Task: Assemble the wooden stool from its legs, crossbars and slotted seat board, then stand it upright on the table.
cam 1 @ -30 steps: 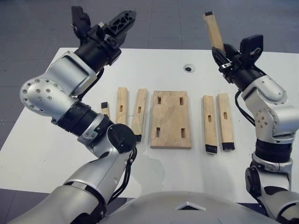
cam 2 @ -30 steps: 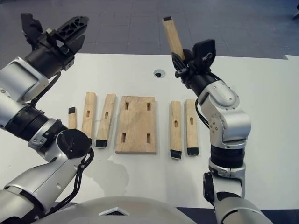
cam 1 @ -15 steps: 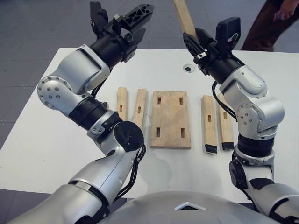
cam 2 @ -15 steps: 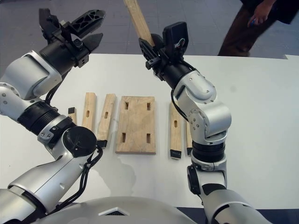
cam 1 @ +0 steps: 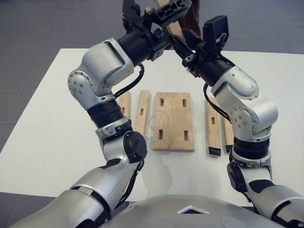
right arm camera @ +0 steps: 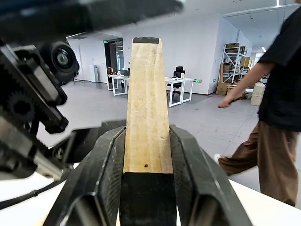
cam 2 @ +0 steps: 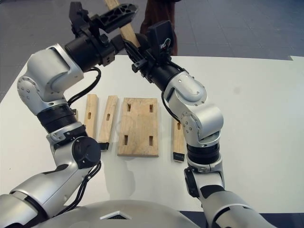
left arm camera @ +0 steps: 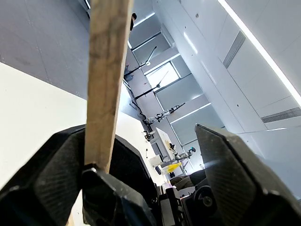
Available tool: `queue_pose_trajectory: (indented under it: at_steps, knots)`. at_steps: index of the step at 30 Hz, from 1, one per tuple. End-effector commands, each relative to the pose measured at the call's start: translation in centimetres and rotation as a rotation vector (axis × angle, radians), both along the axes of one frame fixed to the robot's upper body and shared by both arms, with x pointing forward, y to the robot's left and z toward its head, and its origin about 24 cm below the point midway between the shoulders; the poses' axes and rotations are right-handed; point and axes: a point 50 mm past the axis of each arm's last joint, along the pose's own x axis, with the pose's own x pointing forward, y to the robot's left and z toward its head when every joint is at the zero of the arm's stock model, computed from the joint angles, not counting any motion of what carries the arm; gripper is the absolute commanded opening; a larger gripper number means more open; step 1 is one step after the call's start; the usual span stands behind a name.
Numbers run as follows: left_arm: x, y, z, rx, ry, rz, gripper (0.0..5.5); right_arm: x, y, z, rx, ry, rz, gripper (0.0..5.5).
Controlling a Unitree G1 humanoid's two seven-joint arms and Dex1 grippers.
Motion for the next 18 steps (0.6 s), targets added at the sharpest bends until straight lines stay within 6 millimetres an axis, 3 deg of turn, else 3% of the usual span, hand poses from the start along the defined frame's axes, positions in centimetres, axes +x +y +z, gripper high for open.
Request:
queue_pose_trajectory:
  at_steps: [1,9,18]
  knots:
    - [0.1,0.0,-1.2,0.019,0.069,0.013,3.78,-0.2,0.2,-0.5,-0.008,0.023,0.012,1.31]
    - [0.8,1.3,0.1,0.013,0.048,0.033,3.78,-1.5,0.3,-2.3,-0.04,0.085,0.05,1.31]
    - [0.8,2.0,-0.3,0.041,0.053,0.036,3.78,-1.8,0.3,-2.6,-0.052,0.095,0.057,1.31]
